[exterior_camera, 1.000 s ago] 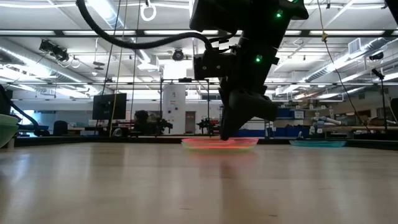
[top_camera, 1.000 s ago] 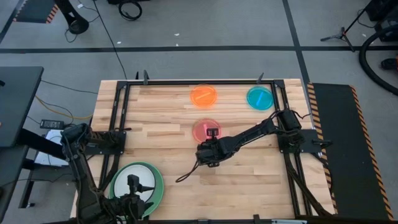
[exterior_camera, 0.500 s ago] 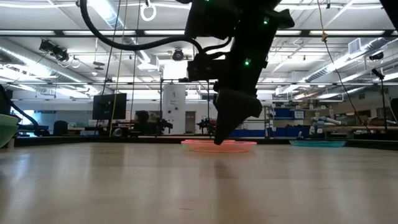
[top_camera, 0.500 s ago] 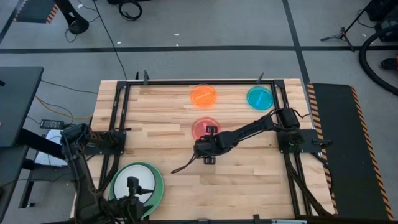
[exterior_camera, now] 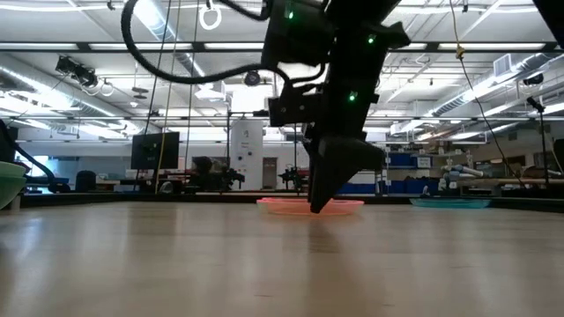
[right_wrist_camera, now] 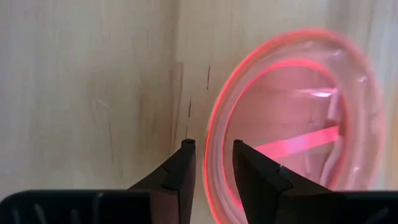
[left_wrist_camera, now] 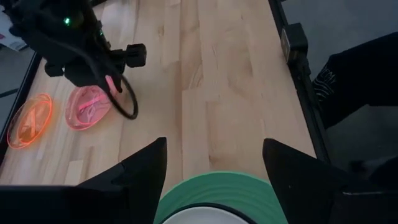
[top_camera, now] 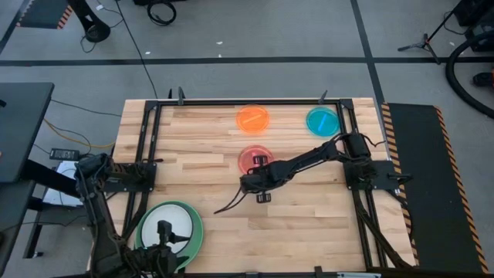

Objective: Stack plastic plates
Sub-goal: Stack the top stacked plates on top of the orange plate

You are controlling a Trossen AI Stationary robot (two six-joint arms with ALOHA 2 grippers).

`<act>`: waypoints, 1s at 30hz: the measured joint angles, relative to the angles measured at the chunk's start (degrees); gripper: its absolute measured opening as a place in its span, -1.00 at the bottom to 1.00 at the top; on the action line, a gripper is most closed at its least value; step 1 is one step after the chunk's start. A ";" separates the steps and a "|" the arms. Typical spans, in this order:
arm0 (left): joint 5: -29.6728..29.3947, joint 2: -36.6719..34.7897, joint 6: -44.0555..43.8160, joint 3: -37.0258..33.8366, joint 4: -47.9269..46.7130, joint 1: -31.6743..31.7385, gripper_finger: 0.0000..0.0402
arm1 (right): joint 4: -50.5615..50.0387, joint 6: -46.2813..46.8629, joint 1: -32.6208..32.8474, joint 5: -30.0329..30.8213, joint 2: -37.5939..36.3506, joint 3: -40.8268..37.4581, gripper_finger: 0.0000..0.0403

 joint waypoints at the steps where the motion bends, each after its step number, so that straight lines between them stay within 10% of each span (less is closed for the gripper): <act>1: 0.02 0.00 -0.03 0.00 0.09 -0.01 0.35 | 0.15 0.00 -0.35 -1.36 0.39 0.00 -0.43; 18: -0.10 0.13 14.43 0.00 16.44 -2.93 0.35 | 0.35 -6.12 -3.18 -6.98 1.66 0.04 -0.69; 30: -5.18 4.26 16.16 0.02 15.18 2.81 0.35 | -3.10 -18.15 -4.25 2.59 -1.34 1.22 -0.97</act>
